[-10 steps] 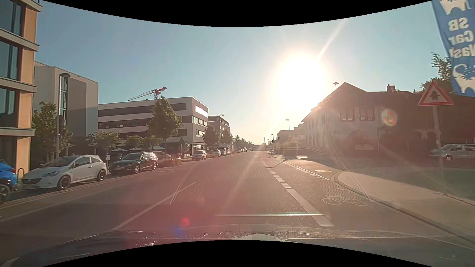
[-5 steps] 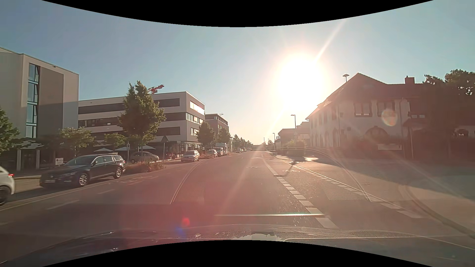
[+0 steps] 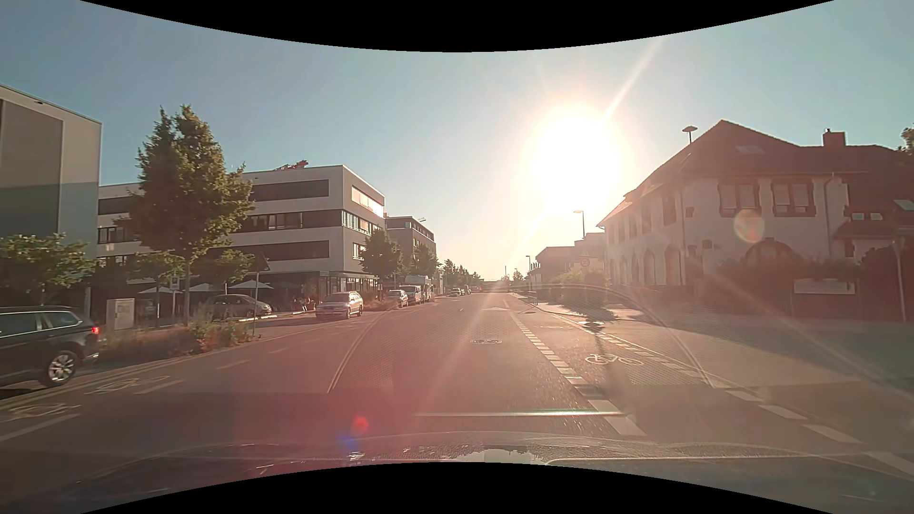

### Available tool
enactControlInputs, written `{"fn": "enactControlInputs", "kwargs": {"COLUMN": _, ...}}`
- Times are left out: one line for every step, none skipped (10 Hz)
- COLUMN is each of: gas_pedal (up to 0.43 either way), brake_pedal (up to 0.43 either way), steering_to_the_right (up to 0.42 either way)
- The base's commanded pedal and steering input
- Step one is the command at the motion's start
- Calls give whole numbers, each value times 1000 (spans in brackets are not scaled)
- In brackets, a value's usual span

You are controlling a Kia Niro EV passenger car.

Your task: Follow the waypoints while adhering to traffic rules and regulations

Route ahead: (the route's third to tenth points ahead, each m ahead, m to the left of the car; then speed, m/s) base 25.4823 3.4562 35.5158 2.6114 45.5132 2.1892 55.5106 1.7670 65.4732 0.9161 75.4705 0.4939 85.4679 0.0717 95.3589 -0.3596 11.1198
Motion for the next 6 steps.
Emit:
{"fn": "enactControlInputs", "kwargs": {"gas_pedal": 150, "brake_pedal": 0, "steering_to_the_right": 9}}
{"fn": "enactControlInputs", "kwargs": {"gas_pedal": 150, "brake_pedal": 0, "steering_to_the_right": 9}}
{"fn": "enactControlInputs", "kwargs": {"gas_pedal": 150, "brake_pedal": 0, "steering_to_the_right": 9}}
{"fn": "enactControlInputs", "kwargs": {"gas_pedal": 150, "brake_pedal": 0, "steering_to_the_right": 9}}
{"fn": "enactControlInputs", "kwargs": {"gas_pedal": 150, "brake_pedal": 0, "steering_to_the_right": 9}}
{"fn": "enactControlInputs", "kwargs": {"gas_pedal": 150, "brake_pedal": 0, "steering_to_the_right": 9}}
